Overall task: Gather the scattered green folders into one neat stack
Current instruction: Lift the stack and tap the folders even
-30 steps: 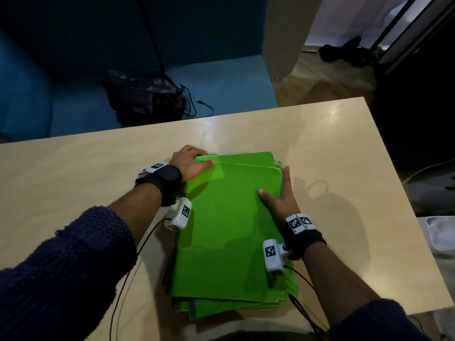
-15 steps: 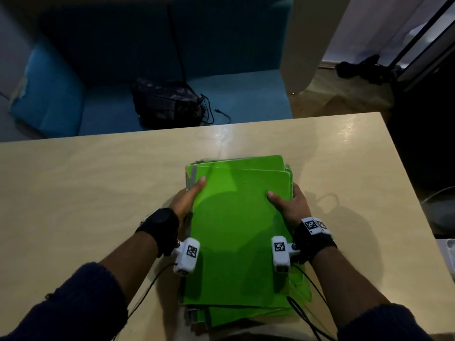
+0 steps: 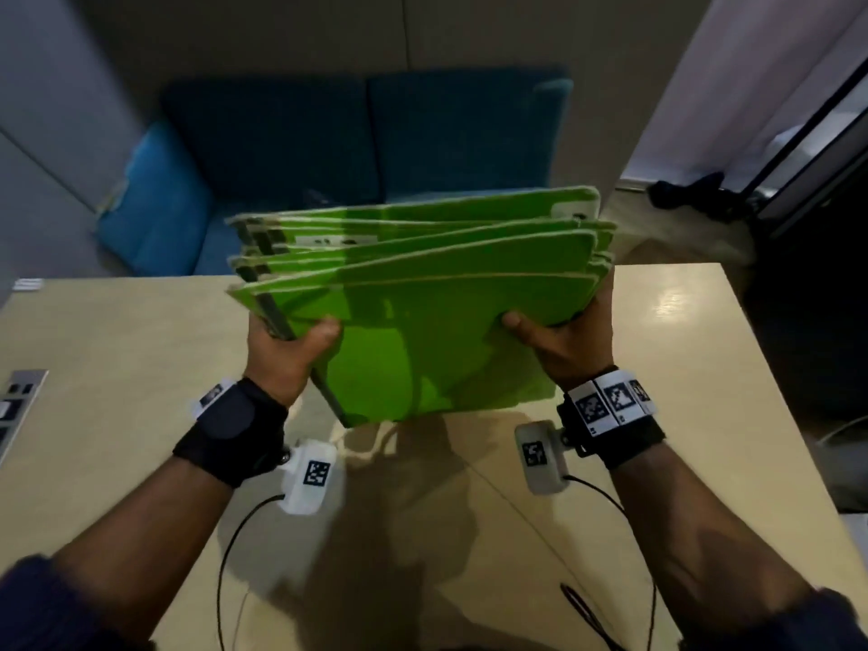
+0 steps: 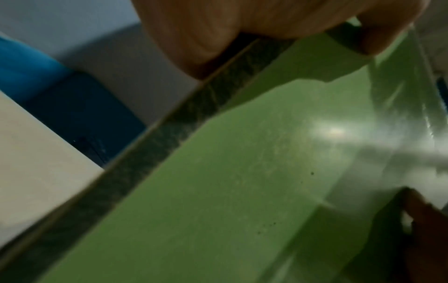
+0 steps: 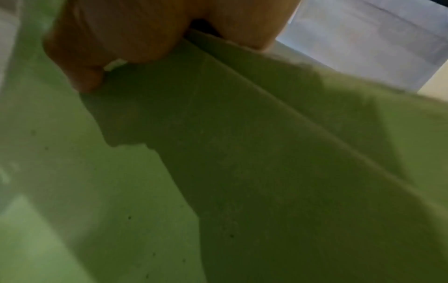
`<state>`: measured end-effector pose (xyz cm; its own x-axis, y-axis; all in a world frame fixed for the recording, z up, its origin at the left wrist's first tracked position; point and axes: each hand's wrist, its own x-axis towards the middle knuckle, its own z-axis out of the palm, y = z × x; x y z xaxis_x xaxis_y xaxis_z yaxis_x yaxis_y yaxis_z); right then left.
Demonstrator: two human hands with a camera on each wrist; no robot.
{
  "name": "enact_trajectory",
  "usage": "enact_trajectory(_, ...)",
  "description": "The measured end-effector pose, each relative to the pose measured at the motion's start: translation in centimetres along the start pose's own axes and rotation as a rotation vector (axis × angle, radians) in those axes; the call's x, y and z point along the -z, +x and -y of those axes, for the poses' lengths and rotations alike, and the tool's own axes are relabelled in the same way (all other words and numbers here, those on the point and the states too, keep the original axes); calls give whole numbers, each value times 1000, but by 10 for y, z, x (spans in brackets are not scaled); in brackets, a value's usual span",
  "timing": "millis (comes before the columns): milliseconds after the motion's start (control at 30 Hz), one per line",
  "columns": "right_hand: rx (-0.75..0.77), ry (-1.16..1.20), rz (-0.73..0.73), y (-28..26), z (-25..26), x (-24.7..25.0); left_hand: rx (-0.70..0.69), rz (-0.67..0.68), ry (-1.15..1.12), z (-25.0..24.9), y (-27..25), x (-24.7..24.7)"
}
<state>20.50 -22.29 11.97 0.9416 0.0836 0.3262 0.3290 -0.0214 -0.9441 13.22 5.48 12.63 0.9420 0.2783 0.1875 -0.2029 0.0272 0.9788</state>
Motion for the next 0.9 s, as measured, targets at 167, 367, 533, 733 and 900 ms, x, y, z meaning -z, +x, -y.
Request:
enact_trajectory(167, -216, -79, 215, -29, -23, 8, -70, 78, 125, 23, -21, 16)
enact_trajectory(367, -156, 134, 99, -35, -1, 7, -421, 208, 284, 20, -13, 18)
enact_trajectory(533, -235, 152, -166, -18, 29, -23, -600, 152, 398, 14, -7, 11)
enact_trajectory(733, -333, 150, -286, -2, 27, -34, -447, 63, 318, 2, -4, -1)
enact_trajectory(900, -448, 236, -361, 15, 27, -38, -164, -171, 10, -3, 3, -13)
